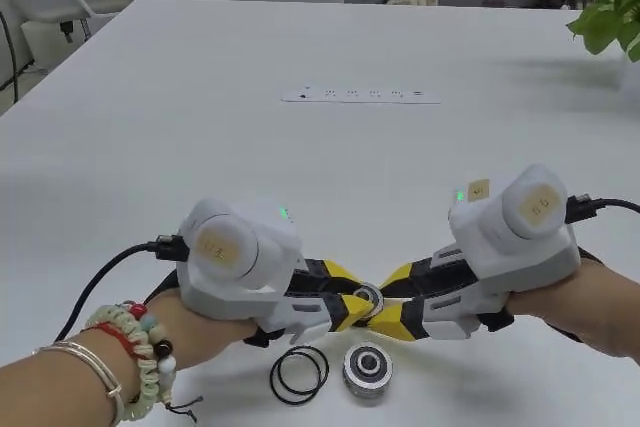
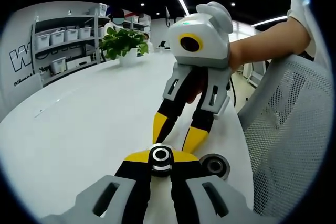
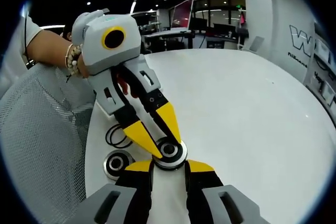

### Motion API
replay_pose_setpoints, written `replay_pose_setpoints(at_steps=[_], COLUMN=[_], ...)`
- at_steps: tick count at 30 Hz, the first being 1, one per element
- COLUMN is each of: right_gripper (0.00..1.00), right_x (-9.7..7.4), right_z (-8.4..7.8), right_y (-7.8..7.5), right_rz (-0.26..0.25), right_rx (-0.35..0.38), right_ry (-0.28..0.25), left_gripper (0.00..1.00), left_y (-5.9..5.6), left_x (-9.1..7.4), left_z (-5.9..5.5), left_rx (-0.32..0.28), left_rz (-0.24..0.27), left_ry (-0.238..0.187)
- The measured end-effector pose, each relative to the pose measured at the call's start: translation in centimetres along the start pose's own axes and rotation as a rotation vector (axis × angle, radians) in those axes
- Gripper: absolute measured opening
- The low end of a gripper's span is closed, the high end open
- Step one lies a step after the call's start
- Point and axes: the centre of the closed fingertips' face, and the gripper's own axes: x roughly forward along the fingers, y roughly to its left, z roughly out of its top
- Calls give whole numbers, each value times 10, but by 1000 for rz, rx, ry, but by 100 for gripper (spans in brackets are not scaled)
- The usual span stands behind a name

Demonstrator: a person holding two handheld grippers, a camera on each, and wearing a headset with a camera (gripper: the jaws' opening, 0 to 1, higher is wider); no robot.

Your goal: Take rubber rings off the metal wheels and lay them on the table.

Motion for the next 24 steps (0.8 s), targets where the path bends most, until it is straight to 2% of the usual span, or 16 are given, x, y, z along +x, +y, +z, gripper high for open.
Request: replay_pose_setpoints(at_steps=[3, 5, 11, 18, 20, 21, 24], right_gripper=[26, 24, 21, 17, 8, 5, 2], right_x=[3, 3, 0, -3, -5, -5, -5], right_z=[1, 2, -1, -3, -10, -9, -8], right_y=[-2, 2, 0, 0, -2, -3, -3], right_rz=[-19, 0, 1, 5, 3, -1, -1], right_rx=[-16, -36, -67, -65, -78, -51, -44], right_ry=[8, 10, 27, 37, 74, 51, 48], left_gripper=[8, 8, 8, 8, 8, 8, 8], left_y=[0, 0, 0, 0, 0, 1, 1], left_x=[0, 0, 1, 0, -1, -1, -1], left_z=[0, 0, 0, 0, 0, -1, -1], left_rx=[2, 3, 7, 5, 4, 2, -2], left_rz=[1, 1, 0, -1, 0, 0, 0], left_ry=[-1, -1, 1, 2, 3, 3, 0])
